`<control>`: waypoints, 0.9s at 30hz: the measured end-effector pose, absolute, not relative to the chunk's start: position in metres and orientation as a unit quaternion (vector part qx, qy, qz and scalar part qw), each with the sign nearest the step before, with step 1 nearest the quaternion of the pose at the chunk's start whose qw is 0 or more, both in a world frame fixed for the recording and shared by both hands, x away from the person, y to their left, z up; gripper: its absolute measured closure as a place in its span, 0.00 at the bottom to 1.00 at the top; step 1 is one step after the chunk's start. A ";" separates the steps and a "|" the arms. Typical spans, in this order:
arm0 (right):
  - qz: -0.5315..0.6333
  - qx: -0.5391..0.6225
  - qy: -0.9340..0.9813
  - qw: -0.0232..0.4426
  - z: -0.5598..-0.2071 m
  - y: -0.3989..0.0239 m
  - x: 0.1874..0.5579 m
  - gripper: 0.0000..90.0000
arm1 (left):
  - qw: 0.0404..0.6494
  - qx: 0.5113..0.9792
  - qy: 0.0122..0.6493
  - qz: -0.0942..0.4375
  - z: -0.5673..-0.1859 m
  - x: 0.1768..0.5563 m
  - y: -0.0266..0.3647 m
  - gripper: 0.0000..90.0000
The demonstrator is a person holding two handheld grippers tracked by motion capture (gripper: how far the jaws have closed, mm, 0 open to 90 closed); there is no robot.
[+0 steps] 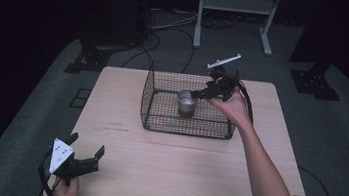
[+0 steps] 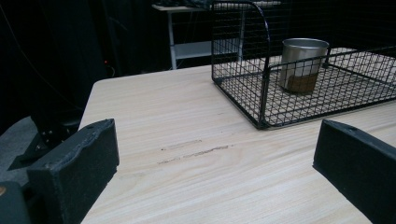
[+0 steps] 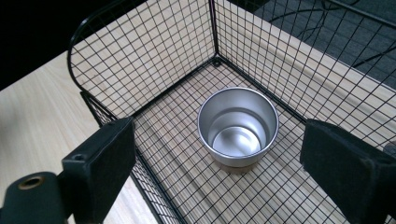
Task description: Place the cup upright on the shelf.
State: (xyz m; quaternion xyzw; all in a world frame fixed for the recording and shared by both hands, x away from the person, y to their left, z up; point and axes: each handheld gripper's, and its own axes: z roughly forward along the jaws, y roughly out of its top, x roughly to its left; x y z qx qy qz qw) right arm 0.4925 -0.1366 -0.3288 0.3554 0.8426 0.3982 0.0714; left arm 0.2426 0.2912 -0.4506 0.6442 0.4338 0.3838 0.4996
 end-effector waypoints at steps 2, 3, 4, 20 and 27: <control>0.398 0.352 0.844 0.074 -0.327 -0.138 0.490 0.11 | 0.500 0.645 0.434 0.383 -0.450 0.243 0.291 0.00; 0.399 0.350 0.844 0.074 -0.326 -0.138 0.489 0.11 | 0.500 0.645 0.433 0.383 -0.451 0.243 0.291 0.00; 0.398 0.349 0.845 0.073 -0.325 -0.139 0.488 0.11 | 0.499 0.645 0.433 0.383 -0.451 0.243 0.291 0.00; 0.398 0.341 0.849 0.070 -0.324 -0.154 0.469 0.11 | 0.498 0.648 0.431 0.383 -0.451 0.243 0.290 0.00; 0.402 0.334 0.849 0.070 -0.324 -0.161 0.457 0.11 | 0.497 0.649 0.430 0.384 -0.451 0.243 0.290 0.00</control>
